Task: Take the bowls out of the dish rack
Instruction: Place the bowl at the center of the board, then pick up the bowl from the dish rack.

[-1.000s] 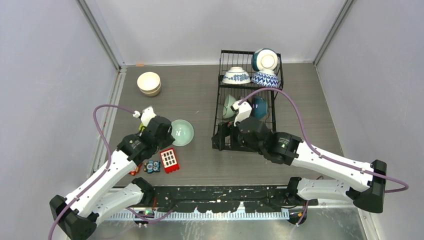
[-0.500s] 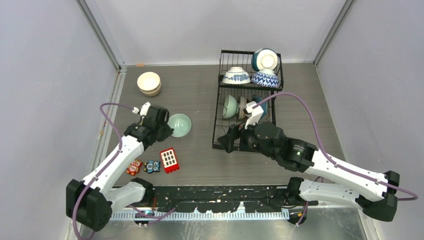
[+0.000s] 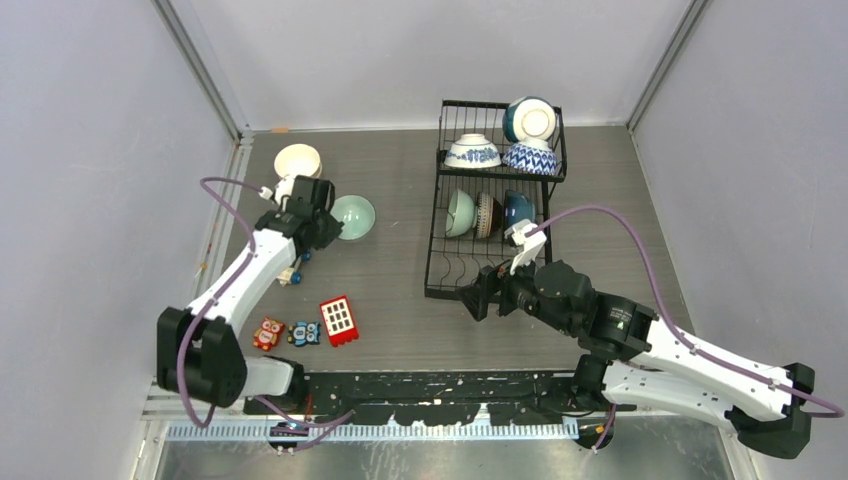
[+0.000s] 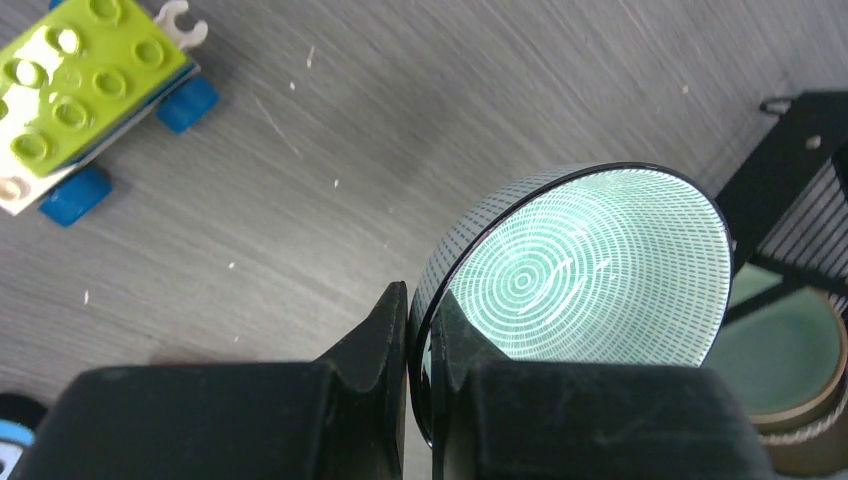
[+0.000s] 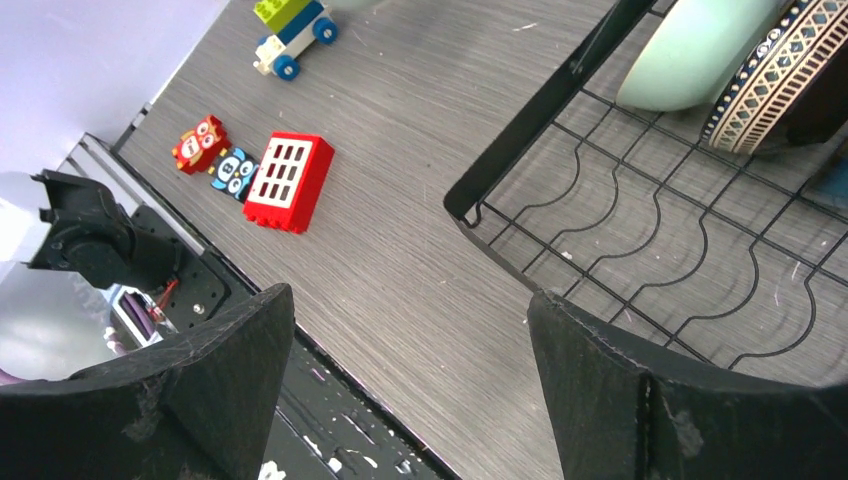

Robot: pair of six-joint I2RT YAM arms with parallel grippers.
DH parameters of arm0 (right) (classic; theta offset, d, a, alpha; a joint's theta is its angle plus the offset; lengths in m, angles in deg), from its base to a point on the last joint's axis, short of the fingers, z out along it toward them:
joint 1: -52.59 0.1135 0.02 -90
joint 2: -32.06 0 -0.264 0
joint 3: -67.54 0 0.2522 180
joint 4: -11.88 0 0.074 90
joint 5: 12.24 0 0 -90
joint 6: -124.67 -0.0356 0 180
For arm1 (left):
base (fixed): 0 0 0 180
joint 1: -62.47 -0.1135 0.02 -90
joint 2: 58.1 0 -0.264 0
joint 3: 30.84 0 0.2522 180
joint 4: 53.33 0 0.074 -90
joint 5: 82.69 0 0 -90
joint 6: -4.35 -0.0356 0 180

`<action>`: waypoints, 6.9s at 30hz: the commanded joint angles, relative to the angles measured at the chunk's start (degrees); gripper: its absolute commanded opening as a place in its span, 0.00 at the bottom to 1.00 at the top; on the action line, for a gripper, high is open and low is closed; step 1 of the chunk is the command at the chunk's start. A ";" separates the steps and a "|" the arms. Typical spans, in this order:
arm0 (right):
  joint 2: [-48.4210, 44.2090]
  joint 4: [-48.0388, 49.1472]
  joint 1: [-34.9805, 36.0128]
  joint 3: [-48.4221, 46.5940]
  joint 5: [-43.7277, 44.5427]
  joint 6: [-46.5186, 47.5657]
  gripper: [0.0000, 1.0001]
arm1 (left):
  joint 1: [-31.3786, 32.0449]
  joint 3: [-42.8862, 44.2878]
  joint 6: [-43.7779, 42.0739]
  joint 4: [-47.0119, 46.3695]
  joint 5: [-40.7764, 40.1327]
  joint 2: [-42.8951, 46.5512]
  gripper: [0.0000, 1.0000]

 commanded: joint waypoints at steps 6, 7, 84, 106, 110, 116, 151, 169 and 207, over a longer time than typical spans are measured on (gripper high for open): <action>-1.32 -0.30 0.13 0.49 0.05 1.77 0.90 | -3.48 11.08 3.72 -11.09 4.03 -14.86 0.00; -1.24 -0.48 0.12 0.38 0.19 1.79 0.90 | -3.48 12.85 3.72 -10.93 4.40 -16.99 0.00; -3.58 1.32 0.18 0.61 4.47 3.08 0.90 | 0.58 45.70 13.33 -0.88 -6.63 -40.28 0.79; 8.73 8.06 0.18 -6.65 8.73 -3.03 0.92 | 15.87 11.67 -31.72 -8.79 -2.65 4.10 1.00; 11.04 6.19 0.10 -8.23 13.20 -4.03 0.97 | 17.16 7.27 -32.65 -11.68 8.79 8.99 1.00; 13.18 4.10 -0.62 -9.86 19.65 -5.87 0.98 | 17.35 -0.23 -27.91 -21.98 22.78 13.64 1.00; 0.71 -1.60 -1.14 -1.69 17.93 -2.18 0.97 | 19.97 -8.81 -20.38 -56.02 32.36 -8.41 0.91; -1.11 -3.29 -1.11 0.22 21.90 -8.16 0.97 | 19.99 -7.60 -22.38 -59.88 31.46 -15.08 0.89; -6.24 -4.02 -1.15 2.88 19.97 -9.37 0.96 | 17.53 6.32 -31.07 -66.40 32.67 -32.72 0.56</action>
